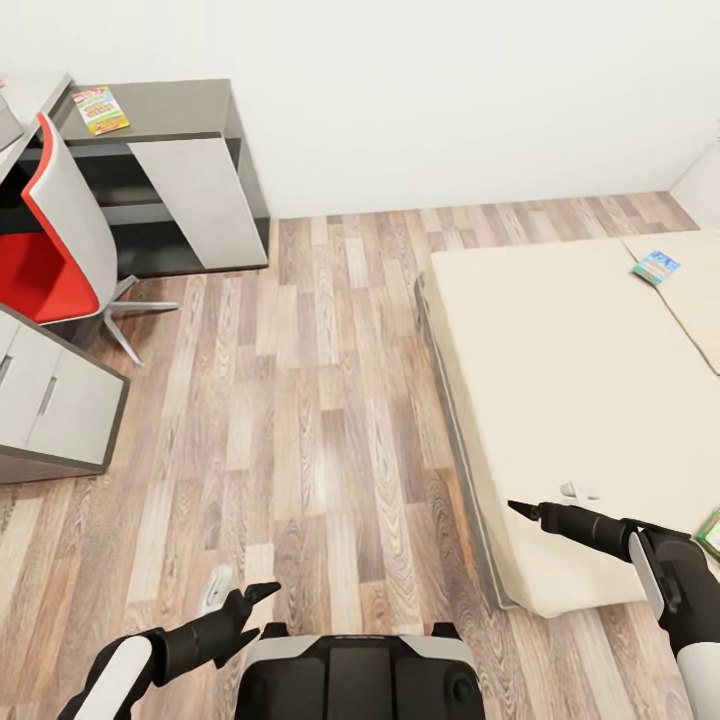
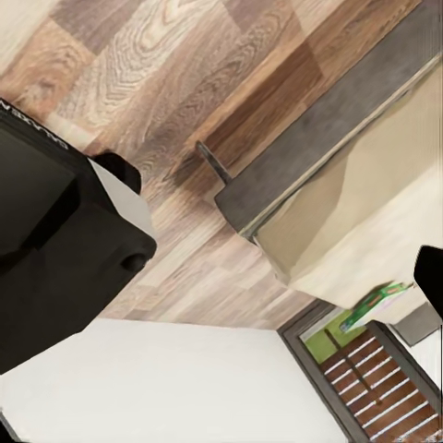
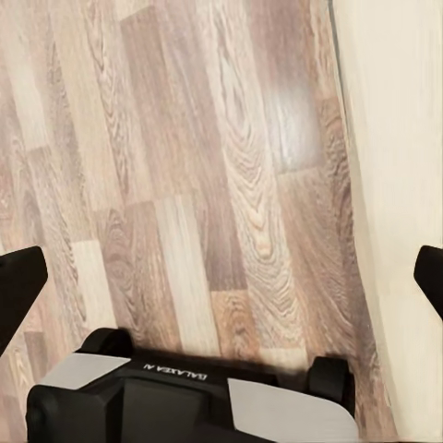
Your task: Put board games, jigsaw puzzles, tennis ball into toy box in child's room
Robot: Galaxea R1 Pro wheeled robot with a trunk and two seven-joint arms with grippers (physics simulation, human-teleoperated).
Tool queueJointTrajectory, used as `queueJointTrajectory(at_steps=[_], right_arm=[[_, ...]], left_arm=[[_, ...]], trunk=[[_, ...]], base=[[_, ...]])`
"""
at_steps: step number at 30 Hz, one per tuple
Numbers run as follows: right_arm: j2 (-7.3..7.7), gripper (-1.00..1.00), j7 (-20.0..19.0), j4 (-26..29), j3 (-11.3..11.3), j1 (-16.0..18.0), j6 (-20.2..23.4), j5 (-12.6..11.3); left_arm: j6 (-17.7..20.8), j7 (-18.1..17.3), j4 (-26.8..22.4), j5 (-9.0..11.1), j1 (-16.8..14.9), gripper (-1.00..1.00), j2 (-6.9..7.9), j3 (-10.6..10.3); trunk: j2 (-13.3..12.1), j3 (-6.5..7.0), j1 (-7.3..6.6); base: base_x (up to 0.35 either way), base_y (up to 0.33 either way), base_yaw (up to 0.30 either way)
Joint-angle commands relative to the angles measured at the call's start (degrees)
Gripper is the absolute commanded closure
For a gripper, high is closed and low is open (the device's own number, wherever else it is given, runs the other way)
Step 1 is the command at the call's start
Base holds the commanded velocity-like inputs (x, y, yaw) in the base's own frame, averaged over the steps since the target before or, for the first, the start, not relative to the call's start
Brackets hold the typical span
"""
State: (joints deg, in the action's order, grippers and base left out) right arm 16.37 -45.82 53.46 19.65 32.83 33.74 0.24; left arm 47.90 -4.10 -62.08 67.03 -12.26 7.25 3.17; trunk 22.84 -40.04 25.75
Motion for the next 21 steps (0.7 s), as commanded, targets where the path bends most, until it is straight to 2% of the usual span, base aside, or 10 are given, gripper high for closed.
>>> queueJointTrajectory(at_steps=[1,5,7,8,10,13,15,21], right_arm=[[-0.02,-1.0,-0.2,0.0,0.1,0.0,0.4,0.0],[-0.04,-1.0,1.8,0.0,0.1,0.0,1.0,0.0],[-0.03,-1.0,4.6,-0.1,0.1,0.0,1.8,0.0],[-0.03,-1.0,4.6,-0.1,0.1,0.0,1.8,0.0],[-0.03,-1.0,7.4,-0.1,0.1,0.0,2.9,-0.1],[-0.02,-1.0,8.6,-0.1,0.1,0.0,3.4,-0.1],[-0.02,-1.0,10.3,-0.1,0.2,0.0,4.6,-0.2],[0.09,-1.0,11.8,-0.1,0.4,0.0,6.1,-0.3]], left_arm=[[0.3,-0.4,0.0,-0.4,0.0,-1.0,-0.02,0.1],[0.3,-0.3,-1.1,-0.3,0.0,-1.0,-1.01,0.0],[0.3,-0.3,-3.4,-0.3,0.0,-1.0,-2.06,-0.1],[0.3,-0.3,-3.4,-0.3,0.0,-1.0,-2.06,-0.1],[0.3,-0.2,-6.2,-0.3,0.0,-1.0,-2.88,-0.2],[0.3,-0.1,-7.6,-0.3,0.0,-1.0,-3.19,-0.2],[0.3,-0.1,-10.5,-0.3,0.0,-1.0,-3.64,-0.2],[0.3,0.1,-13.9,-0.3,-0.5,-1.0,-4.07,-0.2]], trunk=[[0.1,0.03,0.03],[0.1,0.38,0.03],[0.1,0.56,0.03],[0.1,0.64,0.03],[0.1,0.82,0.03],[0.1,1.09,0.03],[0.1,1.26,0.03],[0.1,1.79,0.03]], base=[[0.0,0.0,-0.088],[0.0,0.0,-0.089],[0.0,0.0,-0.094],[0.0,0.0,-0.096],[0.0,0.0,-0.104],[0.0,0.0,-0.108],[0.0,0.0,-0.115],[0.0,0.0,-0.122]])
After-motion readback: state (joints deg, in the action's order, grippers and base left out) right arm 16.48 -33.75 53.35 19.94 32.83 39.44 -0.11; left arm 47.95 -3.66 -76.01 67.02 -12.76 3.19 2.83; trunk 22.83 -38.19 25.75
